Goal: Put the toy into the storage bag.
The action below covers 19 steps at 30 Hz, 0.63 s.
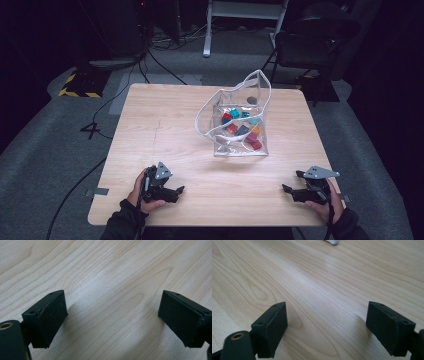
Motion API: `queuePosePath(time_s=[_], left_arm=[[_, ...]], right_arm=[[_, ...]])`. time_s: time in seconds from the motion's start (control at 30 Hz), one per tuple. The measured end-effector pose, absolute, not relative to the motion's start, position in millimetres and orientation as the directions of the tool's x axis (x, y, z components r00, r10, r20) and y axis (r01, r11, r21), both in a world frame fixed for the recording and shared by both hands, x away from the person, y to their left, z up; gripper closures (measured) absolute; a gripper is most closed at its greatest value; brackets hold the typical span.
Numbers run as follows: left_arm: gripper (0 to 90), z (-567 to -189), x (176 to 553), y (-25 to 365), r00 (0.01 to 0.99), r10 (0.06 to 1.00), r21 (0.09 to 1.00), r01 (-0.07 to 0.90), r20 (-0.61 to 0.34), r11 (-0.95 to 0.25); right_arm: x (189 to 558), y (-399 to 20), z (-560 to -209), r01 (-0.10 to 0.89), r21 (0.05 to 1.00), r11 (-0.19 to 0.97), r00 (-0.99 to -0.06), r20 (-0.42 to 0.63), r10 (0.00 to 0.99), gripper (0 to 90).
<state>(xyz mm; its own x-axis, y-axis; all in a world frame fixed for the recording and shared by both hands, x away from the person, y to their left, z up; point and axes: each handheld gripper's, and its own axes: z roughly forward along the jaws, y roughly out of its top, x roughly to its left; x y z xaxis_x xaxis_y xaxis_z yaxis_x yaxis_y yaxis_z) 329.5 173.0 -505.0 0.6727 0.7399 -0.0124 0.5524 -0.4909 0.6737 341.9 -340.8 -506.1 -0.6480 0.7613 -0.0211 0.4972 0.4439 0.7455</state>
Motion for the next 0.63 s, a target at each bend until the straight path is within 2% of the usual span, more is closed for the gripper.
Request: queuePosePath(time_s=[0.63], left_arm=[[8.3, -505.0, 331.2, 172.6, 0.675, 0.738, 0.673, 0.551, -0.011, -0.493]], right_arm=[[340.6, -339.9, -506.1, 0.485, 0.749, 0.451, -0.649, -0.037, 0.76, 17.9]])
